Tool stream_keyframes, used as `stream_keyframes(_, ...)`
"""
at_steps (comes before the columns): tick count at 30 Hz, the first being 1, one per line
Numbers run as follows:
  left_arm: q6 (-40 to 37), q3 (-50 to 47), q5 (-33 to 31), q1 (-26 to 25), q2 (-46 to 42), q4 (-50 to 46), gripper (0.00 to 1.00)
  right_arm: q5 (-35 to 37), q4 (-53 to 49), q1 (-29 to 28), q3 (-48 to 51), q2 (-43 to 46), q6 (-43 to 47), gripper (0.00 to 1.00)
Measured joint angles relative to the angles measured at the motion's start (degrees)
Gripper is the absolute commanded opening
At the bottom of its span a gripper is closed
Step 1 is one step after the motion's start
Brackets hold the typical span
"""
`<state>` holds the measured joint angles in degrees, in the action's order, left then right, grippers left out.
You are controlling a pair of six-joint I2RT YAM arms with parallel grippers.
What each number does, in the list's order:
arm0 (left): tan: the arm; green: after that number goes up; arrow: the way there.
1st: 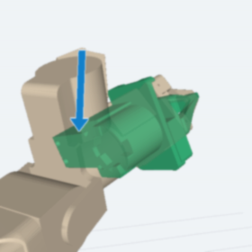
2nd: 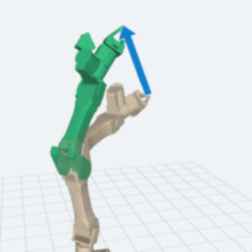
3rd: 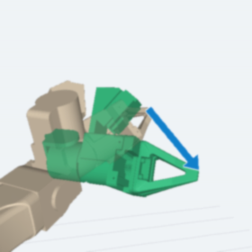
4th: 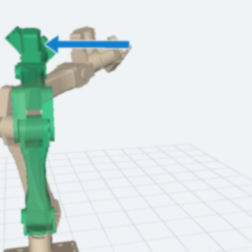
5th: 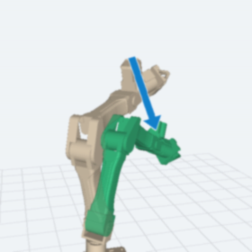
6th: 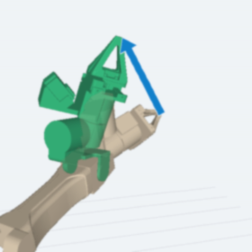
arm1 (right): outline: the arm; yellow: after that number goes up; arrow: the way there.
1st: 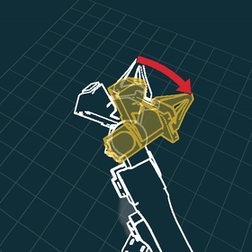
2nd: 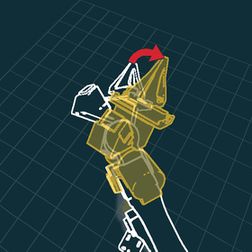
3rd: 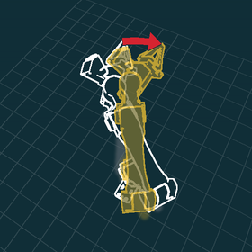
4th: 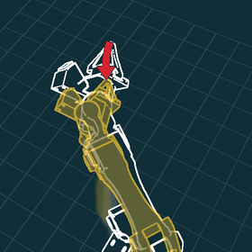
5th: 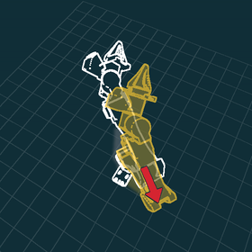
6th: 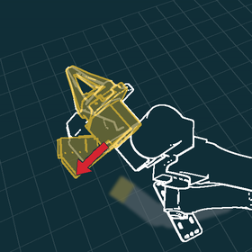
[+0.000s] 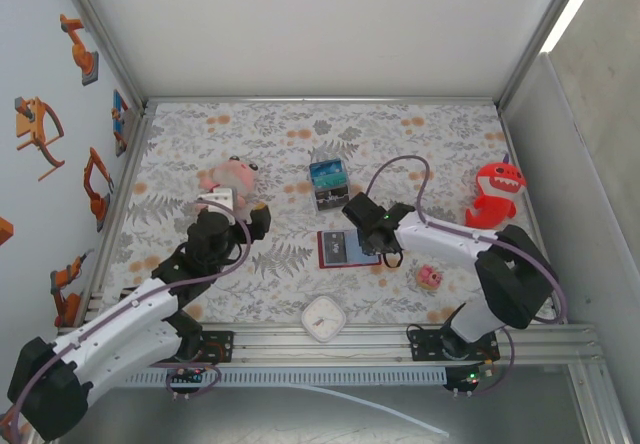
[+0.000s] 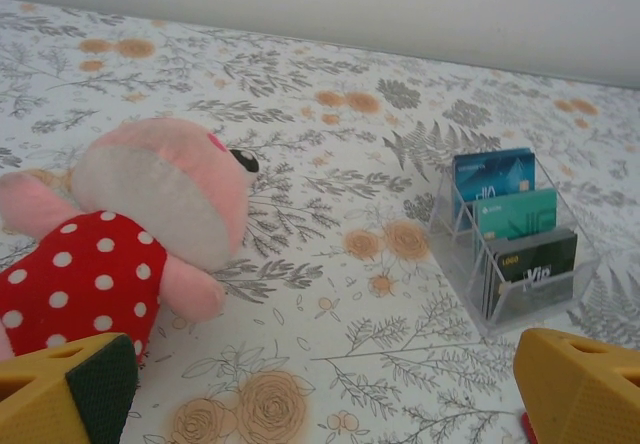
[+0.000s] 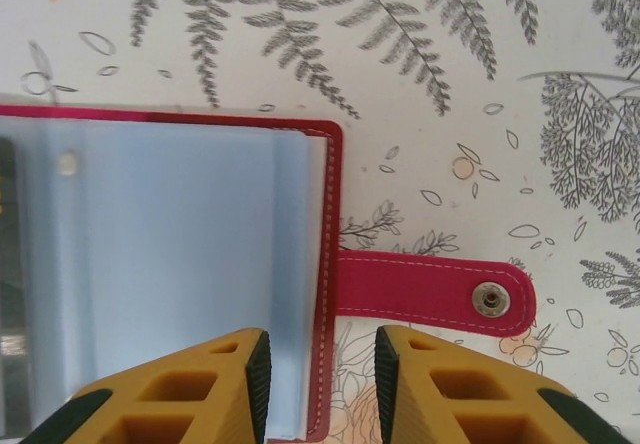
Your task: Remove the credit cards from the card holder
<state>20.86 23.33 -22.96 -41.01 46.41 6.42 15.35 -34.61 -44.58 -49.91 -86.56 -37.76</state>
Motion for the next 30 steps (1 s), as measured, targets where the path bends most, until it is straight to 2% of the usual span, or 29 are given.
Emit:
stream_keyframes(7, -1.81, 1.31, -2.12, -4.17, 6.64, 1.44, 0.97, -7.3, 4.13, 4.24, 3.17, 4.9, -0.02, 0.29)
stream_keyframes(12, -1.81, 2.27, -2.78, -7.43, 13.27, 1.6, 0.97, -16.48, 10.75, 6.71, 4.35, 7.96, -0.87, 0.21)
stream_keyframes(15, -1.81, 4.17, -2.58, -9.62, 17.42, 1.18, 0.97, -21.97, 14.6, 7.3, 5.6, 7.58, -1.95, 0.17)
stream_keyframes(23, -3.21, 10.05, -2.47, -16.72, 28.3, -0.33, 0.97, -30.88, 20.44, 7.52, 7.45, 4.57, -2.97, 0.16)
stream_keyframes(30, -4.04, 14.93, 0.31, -17.53, 36.44, -2.43, 0.97, -34.56, 23.5, 8.33, 9.6, 2.84, -3.06, 0.16)
